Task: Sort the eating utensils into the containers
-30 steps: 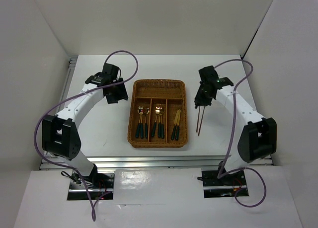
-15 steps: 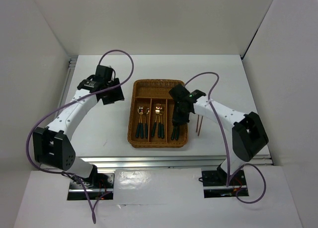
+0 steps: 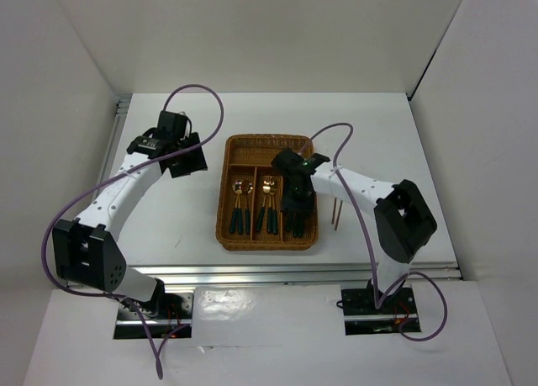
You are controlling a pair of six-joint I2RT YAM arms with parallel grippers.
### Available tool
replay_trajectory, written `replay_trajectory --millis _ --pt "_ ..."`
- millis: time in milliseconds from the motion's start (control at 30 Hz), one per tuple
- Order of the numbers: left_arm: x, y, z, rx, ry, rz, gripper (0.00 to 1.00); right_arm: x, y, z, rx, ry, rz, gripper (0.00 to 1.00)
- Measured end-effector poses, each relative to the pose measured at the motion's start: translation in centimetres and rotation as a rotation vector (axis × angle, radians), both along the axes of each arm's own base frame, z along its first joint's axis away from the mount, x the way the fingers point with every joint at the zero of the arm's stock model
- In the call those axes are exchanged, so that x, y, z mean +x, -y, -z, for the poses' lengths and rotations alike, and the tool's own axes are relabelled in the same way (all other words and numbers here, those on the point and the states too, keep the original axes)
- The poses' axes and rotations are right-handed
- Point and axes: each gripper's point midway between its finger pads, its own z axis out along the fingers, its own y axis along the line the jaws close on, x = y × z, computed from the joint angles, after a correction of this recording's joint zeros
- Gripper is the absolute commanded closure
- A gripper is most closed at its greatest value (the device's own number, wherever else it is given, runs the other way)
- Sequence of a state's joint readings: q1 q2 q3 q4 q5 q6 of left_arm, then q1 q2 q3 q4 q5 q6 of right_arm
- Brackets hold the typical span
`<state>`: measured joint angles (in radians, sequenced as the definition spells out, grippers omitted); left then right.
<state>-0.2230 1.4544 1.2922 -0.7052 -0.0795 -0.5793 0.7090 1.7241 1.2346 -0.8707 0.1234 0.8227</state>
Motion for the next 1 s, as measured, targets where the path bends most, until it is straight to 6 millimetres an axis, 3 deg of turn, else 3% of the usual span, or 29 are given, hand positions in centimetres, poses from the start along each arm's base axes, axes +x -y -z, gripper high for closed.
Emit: replay_trajectory --millis 133,233,333,400,500,600,833,1000 --pt "-0.2 0.0 0.2 0.001 -0.007 0.003 0.33 1.9 -0.5 -2.6 0.035 0.079 0.001 0.34" --pt "-0.1 0.1 0.2 -0.002 -0.005 0.007 0.33 3.3 0.4 -5.3 0.078 0.149 0.021 0.30" --pt "-0.3 0.1 0.7 -0.003 -0.014 0.009 0.32 5.1 3.2 -7.8 0.114 0.230 0.084 0.30" --pt "-0.4 0.2 0.9 -0.008 -0.019 0.015 0.32 6.1 6.1 -8.5 0.115 0.271 0.148 0.34" --pt "-0.5 0.7 0.8 -0.028 -0.021 0.035 0.31 6.8 10.6 -7.4 0.070 0.276 0.243 0.40" --pt "-0.4 1.2 0.6 -0.043 -0.012 0.067 0.28 6.4 12.8 -5.1 0.021 0.226 0.262 0.43" --pt "-0.1 1.5 0.4 -0.071 0.000 0.084 0.28 6.6 13.8 -0.3 -0.015 0.134 0.228 0.54" --pt "0.1 1.5 0.1 -0.073 0.010 0.085 0.28 7.3 14.4 1.6 -0.010 0.104 0.216 0.55"
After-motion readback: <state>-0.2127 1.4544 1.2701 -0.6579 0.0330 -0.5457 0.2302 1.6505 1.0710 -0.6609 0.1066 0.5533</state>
